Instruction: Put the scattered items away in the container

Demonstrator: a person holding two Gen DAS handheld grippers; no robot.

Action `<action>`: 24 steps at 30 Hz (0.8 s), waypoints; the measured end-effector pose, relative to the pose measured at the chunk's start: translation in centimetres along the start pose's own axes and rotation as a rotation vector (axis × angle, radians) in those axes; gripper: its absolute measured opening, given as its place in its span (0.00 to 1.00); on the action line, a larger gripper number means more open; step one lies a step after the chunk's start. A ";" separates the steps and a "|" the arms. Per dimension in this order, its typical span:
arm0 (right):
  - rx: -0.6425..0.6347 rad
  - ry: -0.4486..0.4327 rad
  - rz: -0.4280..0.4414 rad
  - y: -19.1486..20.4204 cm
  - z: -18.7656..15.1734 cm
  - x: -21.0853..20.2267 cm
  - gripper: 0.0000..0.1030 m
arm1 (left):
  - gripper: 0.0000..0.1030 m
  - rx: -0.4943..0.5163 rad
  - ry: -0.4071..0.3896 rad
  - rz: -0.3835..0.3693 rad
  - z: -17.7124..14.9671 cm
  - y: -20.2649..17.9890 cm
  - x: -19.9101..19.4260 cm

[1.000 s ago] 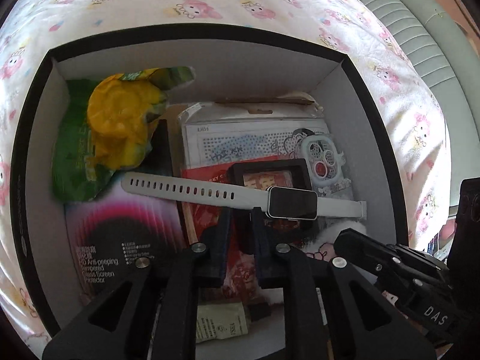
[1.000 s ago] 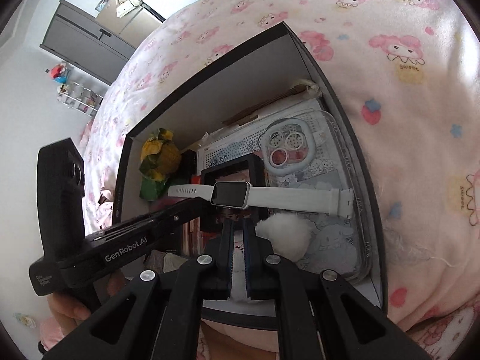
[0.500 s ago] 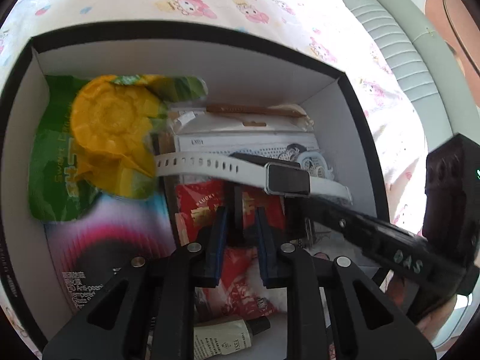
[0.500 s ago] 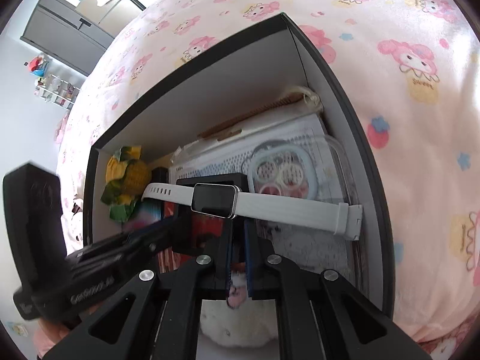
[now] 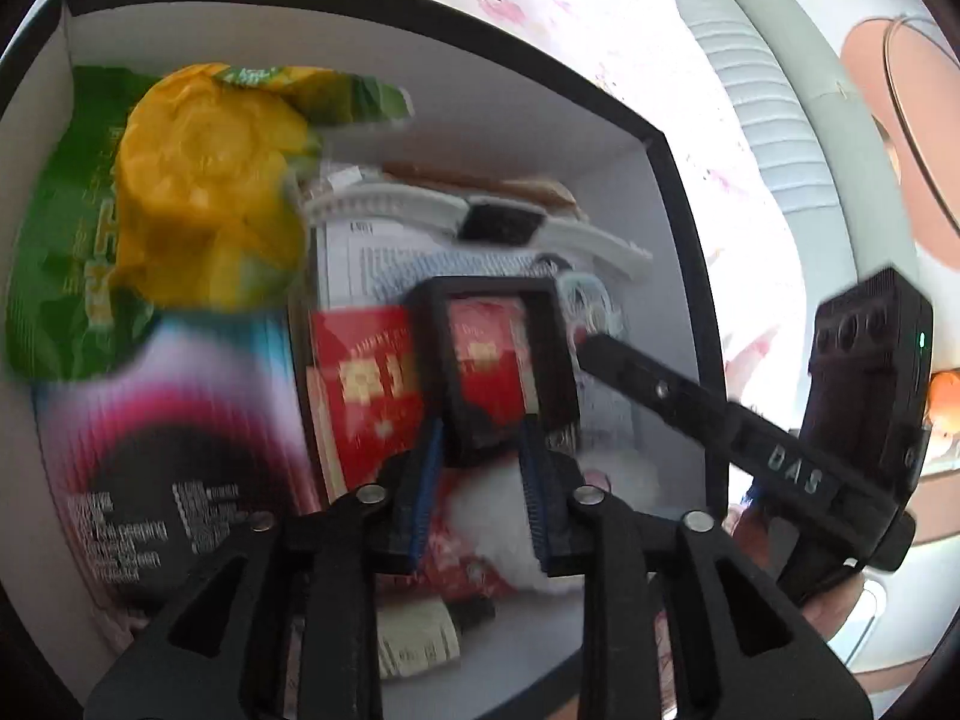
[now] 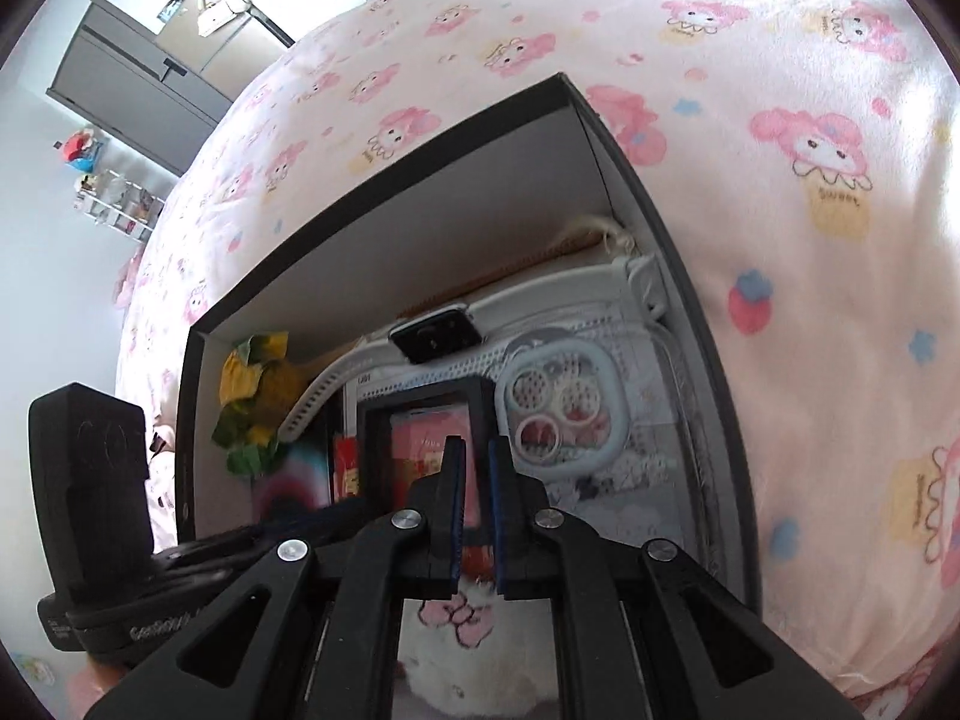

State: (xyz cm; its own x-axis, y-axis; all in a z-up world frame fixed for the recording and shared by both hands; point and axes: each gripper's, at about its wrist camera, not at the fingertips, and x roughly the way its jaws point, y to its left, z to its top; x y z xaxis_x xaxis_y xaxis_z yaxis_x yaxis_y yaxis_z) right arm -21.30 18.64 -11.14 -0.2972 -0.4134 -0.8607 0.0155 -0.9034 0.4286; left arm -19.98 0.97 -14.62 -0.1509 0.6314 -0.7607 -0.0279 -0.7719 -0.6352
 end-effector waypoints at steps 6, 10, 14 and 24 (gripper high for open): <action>-0.018 -0.015 -0.010 -0.1 1.3 -0.6 0.05 | 0.26 0.028 -0.104 0.079 1.6 -1.8 -3.4; -0.042 0.009 0.000 0.8 3.6 0.6 0.05 | 0.26 -0.001 -0.112 0.106 4.2 -1.4 -3.6; -0.032 0.101 0.046 0.9 5.5 2.4 0.05 | 0.26 -0.029 -0.035 0.132 6.1 -0.1 -1.7; -0.083 0.018 -0.027 1.9 8.1 2.2 0.05 | 0.26 -0.057 -0.083 0.172 7.2 0.9 -2.2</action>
State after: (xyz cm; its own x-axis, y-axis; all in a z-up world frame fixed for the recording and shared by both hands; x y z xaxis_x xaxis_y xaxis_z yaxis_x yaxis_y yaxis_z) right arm -29.66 16.98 -10.02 -0.2812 -0.3905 -0.8766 0.0870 -0.9201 0.3820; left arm -26.79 -1.65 -12.60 -0.2299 0.4802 -0.8465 0.0607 -0.8610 -0.5050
